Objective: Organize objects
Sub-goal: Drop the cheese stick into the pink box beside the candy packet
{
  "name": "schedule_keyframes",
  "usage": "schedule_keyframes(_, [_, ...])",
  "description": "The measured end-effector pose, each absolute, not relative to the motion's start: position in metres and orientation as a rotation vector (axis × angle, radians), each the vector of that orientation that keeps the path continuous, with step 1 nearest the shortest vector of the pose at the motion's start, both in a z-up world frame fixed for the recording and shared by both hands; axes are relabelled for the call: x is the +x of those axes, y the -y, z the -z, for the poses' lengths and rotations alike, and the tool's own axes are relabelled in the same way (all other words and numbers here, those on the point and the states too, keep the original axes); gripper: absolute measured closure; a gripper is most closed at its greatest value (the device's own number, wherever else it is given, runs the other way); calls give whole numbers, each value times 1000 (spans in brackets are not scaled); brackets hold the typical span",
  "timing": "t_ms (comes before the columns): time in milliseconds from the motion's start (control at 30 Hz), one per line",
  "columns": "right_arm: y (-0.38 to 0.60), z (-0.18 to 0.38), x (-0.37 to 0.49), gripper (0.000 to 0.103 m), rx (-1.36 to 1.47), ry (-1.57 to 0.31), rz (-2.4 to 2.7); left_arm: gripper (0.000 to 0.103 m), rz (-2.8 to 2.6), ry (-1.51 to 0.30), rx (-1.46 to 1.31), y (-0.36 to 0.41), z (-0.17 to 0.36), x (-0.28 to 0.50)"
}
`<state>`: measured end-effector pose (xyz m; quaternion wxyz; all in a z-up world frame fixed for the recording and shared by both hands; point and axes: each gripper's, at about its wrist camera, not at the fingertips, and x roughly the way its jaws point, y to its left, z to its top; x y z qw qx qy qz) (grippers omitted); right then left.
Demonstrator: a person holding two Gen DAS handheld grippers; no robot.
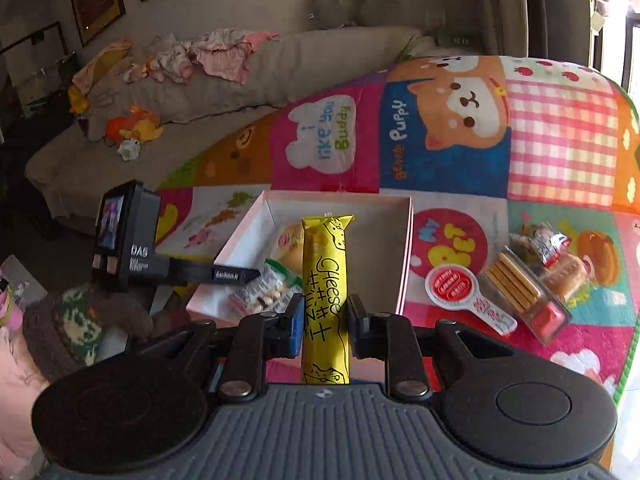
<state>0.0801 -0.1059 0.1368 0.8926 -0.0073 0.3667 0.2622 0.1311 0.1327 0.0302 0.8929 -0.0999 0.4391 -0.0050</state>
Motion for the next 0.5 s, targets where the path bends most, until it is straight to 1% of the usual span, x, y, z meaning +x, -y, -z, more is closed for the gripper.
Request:
schedule_keyframes(133, [84,-120,109,79,34,-795,-565,84,15,-908,-219,-136,-29,131])
schedule_keyframes(233, [92,-115,107,78,34,-777,-548,84,15,-904,-209,-136,-29,131])
schedule_keyframes(333, [117,-113,99,67,8,-728,-460,84,12,-900,-211,-135,-29,130])
schedule_keyframes(400, [138,-110,93,55,-21,-697,-386,84,14,-897,-219,-136,-29,130])
schedule_keyframes(467, [158,-102,88,49,-46,-690,-320,84,15,-896,-224,-137,-28,129])
schedule_keyframes(500, [171,-97,86,49,-56,-701,-289,84,14,-896,-224,-137,-28,129])
